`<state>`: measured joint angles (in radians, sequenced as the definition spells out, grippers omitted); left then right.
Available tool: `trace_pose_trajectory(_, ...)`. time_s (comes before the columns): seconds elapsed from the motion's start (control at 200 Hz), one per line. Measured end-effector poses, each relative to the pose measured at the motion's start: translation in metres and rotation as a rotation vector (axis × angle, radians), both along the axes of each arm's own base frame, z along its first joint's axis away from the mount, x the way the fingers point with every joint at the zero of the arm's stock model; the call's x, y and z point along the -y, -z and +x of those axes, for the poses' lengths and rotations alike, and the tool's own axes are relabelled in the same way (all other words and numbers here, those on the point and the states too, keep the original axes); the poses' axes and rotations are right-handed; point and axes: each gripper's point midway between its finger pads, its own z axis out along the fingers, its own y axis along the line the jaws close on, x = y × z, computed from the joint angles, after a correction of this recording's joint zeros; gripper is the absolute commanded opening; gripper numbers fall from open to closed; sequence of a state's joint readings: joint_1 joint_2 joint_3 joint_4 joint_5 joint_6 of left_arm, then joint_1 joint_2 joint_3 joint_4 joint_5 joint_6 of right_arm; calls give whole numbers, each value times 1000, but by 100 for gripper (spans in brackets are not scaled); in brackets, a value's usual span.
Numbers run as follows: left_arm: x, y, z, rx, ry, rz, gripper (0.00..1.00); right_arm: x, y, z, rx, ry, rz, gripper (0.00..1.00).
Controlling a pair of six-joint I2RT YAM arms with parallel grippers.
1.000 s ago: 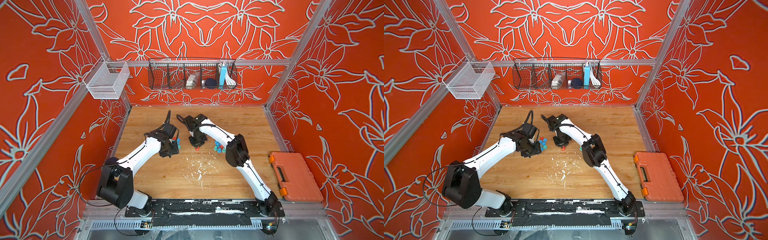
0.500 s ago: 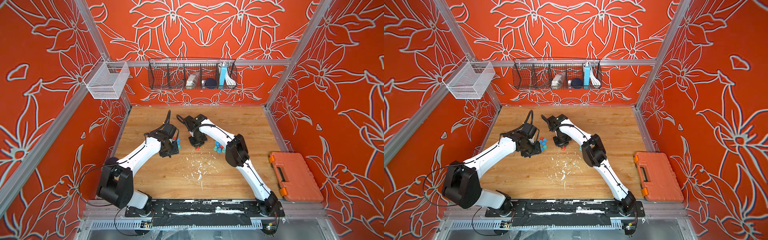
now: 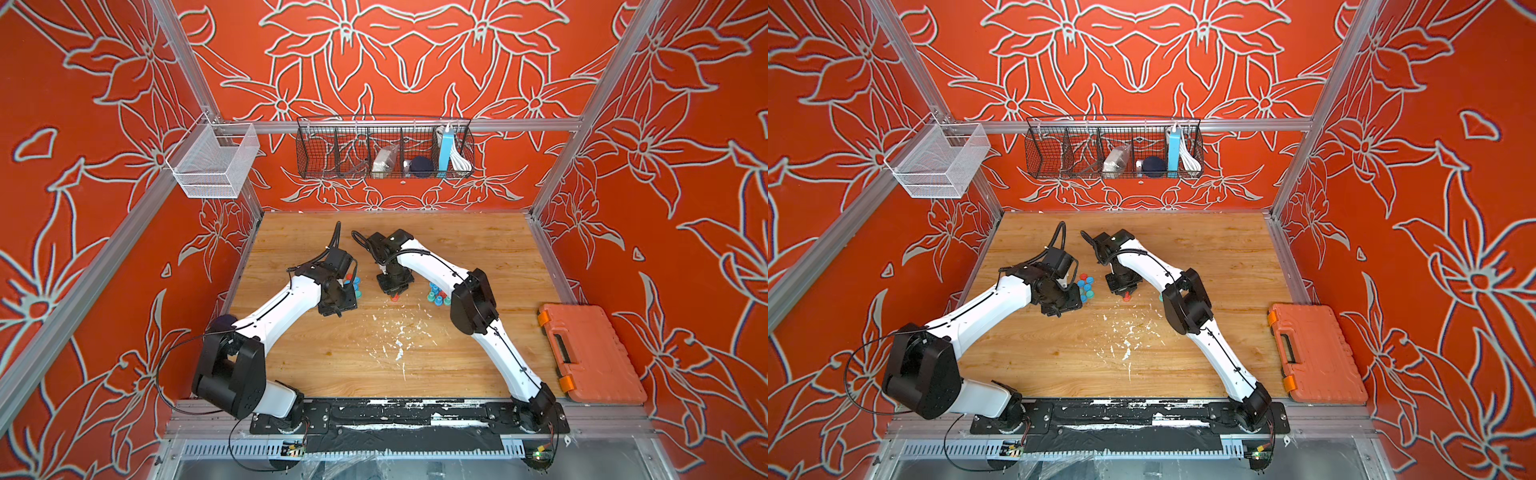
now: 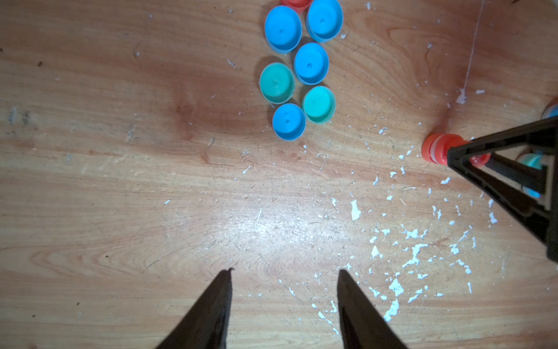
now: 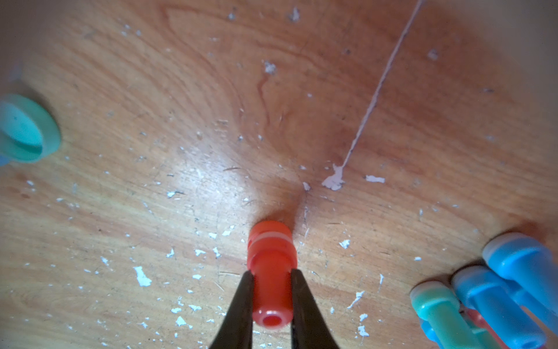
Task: Close the stamp cap
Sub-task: Close the cover of the stamp.
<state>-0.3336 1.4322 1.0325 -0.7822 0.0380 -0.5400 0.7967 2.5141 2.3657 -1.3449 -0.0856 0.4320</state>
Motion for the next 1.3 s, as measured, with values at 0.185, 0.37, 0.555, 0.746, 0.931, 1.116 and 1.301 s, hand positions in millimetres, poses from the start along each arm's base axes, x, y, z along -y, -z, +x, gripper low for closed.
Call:
trace_pose_trajectory(0.185,0,-2,0,8,0,-3,56,-1,2,-2,1,-2,-5,8)
trace_pose_trajectory(0.37,-1,-5,-2,17,0,-7,56,-1,3,-2,4,4,-4,8)
trace_pose_trajectory(0.555,-1,-10,-3,32,0,-12,57,1,3,-4,15,21,7,10)
trace_pose_trajectory(0.746,1,-20,-3,63,3,-30,57,-1,3,-2,32,31,20,26)
trace_pose_trajectory(0.931,4,-35,4,104,13,-51,58,1,4,3,46,25,0,37)
trace_pose_trajectory(1.116,7,-54,16,160,15,-59,59,2,-9,14,85,5,12,38)
trace_pose_trajectory(1.301,1,-56,20,159,-27,-31,58,16,-10,18,76,-10,2,38)
